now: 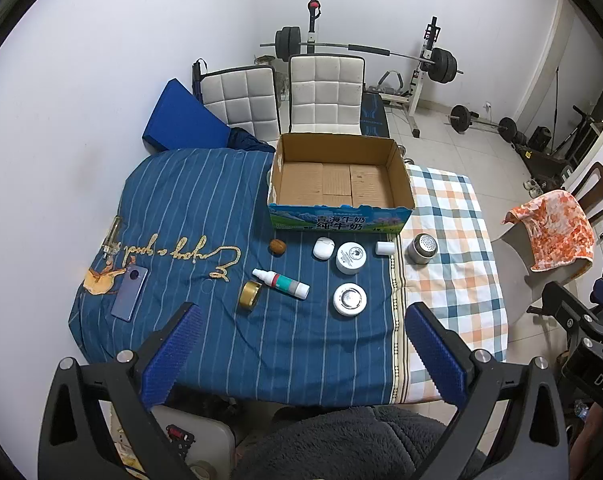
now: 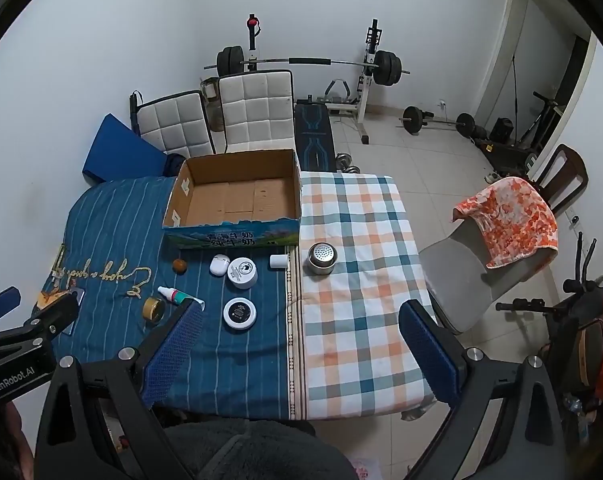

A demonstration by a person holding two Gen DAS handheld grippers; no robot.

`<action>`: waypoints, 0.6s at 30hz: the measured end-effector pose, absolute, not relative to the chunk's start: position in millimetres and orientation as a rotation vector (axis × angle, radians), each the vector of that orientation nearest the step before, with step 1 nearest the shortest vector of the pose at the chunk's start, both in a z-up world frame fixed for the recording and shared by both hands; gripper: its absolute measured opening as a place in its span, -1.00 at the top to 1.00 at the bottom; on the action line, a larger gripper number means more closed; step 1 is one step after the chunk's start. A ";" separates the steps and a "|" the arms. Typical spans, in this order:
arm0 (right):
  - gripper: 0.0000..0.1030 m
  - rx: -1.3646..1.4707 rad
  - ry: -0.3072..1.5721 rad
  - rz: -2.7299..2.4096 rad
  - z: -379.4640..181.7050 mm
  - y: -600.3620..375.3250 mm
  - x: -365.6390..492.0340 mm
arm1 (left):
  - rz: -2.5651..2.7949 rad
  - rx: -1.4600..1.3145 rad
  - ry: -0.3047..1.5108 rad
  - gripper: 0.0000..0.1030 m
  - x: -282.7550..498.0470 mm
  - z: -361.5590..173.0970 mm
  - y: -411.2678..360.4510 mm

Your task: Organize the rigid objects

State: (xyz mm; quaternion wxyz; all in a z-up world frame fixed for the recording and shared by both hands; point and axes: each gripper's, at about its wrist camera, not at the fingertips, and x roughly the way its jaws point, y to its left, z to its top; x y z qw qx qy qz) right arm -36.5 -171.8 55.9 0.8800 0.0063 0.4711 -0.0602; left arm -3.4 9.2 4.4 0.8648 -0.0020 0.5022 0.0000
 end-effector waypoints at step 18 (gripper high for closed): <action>-0.95 0.006 0.987 -0.118 51.1 -164.2 -39.2 | -0.003 -0.002 1.057 -1.00 -1.2 4.8 6.2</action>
